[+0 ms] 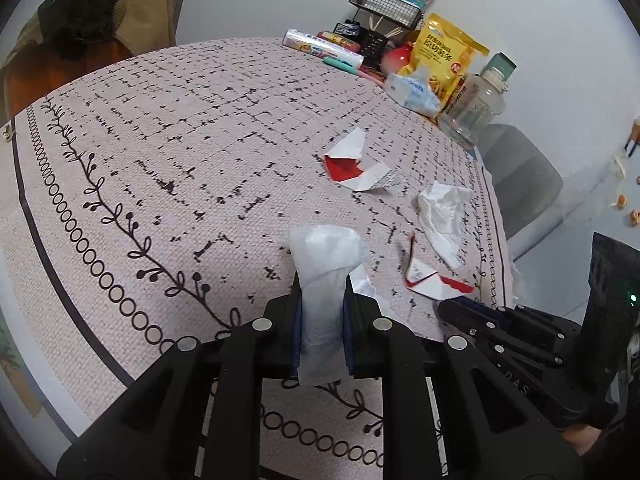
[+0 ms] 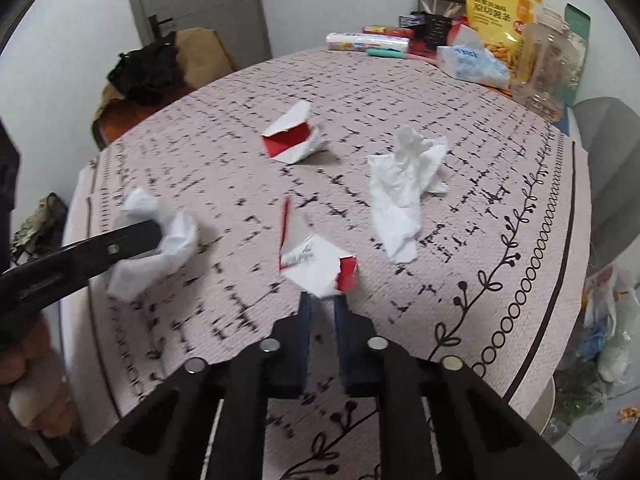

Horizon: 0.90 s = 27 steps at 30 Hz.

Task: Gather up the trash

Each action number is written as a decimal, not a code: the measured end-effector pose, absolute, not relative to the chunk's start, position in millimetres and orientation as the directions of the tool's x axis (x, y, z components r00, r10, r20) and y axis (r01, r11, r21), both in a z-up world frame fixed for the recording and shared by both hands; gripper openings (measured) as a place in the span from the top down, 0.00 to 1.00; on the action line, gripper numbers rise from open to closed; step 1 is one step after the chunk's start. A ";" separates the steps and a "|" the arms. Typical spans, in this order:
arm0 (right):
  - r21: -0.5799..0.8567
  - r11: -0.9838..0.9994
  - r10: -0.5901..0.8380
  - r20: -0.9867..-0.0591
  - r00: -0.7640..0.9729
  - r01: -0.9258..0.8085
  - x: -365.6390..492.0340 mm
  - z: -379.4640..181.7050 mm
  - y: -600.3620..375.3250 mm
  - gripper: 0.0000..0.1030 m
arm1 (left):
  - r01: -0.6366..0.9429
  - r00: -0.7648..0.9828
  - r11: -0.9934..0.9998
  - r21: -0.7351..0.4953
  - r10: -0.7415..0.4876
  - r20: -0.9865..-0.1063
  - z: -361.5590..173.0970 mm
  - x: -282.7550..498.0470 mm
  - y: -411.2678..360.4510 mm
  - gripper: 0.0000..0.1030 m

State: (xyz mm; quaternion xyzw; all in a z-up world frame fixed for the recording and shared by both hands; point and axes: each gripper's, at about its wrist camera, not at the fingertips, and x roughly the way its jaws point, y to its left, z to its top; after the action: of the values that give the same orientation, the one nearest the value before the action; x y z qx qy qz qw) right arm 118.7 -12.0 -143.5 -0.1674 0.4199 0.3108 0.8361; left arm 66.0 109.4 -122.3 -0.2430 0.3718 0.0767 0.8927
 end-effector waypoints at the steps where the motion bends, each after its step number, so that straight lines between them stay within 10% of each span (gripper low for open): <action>1: -0.014 0.745 0.390 -0.802 0.453 -0.667 115.9 -141.3 -13.5 0.96 | -0.313 0.714 0.871 -0.378 -0.046 -0.699 -121.2 65.8 107.8 0.84; 18: 0.112 0.752 0.472 -0.779 0.413 -0.649 117.7 -126.9 -35.7 0.94 | -0.299 0.722 0.878 -0.375 -0.049 -0.690 -113.7 67.1 98.1 0.84; 21: 0.115 0.754 0.480 -0.769 0.423 -0.646 118.0 -129.1 -33.1 0.41 | -0.307 0.721 0.874 -0.376 -0.044 -0.692 -115.5 66.3 101.2 0.84; 22: 0.100 0.750 0.479 -0.763 0.434 -0.653 117.3 -129.7 -29.0 0.38 | -0.312 0.720 0.872 -0.377 -0.042 -0.692 -116.2 65.6 103.4 0.84; 27: 0.136 0.751 0.459 -0.811 0.362 -0.646 126.9 -143.9 -9.6 0.61 | -0.337 0.717 0.860 -0.383 -0.029 -0.696 -120.4 61.7 116.8 0.84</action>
State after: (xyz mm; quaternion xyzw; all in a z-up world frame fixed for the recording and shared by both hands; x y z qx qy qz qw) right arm 126.9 -9.6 -143.9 -0.1033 0.4529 0.3372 0.8189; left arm 61.7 116.8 -120.4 -0.2502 0.3661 0.0864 0.8921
